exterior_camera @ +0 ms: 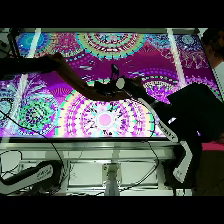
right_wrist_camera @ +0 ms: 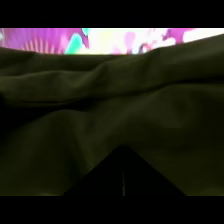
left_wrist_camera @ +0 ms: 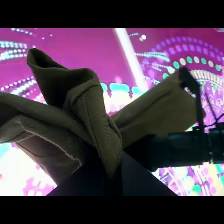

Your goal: Fold the clothes and pants, and hang the long-sleeved shirts on hangers.

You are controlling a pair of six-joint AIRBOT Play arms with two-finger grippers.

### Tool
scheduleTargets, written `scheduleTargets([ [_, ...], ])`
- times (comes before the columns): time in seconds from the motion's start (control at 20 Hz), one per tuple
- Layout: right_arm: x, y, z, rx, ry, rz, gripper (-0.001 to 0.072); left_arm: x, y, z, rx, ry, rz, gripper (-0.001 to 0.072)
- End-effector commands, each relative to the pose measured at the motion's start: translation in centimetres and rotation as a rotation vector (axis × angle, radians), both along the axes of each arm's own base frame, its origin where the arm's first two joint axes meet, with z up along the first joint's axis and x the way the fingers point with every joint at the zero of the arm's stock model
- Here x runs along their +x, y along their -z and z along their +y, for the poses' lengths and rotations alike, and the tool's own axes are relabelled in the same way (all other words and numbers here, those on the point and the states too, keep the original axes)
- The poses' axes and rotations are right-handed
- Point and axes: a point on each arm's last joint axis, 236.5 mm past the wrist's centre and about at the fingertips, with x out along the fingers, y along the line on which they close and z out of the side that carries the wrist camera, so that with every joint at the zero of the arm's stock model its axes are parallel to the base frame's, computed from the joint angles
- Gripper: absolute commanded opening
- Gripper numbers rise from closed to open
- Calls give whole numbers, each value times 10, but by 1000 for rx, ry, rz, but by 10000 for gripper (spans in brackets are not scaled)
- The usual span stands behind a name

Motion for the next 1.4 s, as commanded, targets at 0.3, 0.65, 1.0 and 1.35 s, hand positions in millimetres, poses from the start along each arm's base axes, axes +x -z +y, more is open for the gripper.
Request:
scheduleTargets([
  [0.3, -58, 27, 54, 15, -53, 147, 14, -13, -11, -78, 4, 142, -58, 17],
  [0.65, 1, -9, -86, -235, -20, 82, 14, -34, 27, -134, 105, 299, -14, 17],
  [1.0, 45, -71, -222, -342, 161, 17, 15, -46, 87, -209, 121, 427, 62, 17],
  [1.35, 61, -127, -262, -327, 250, -105, 15, -5, 130, -293, 30, 260, -52, 17],
])
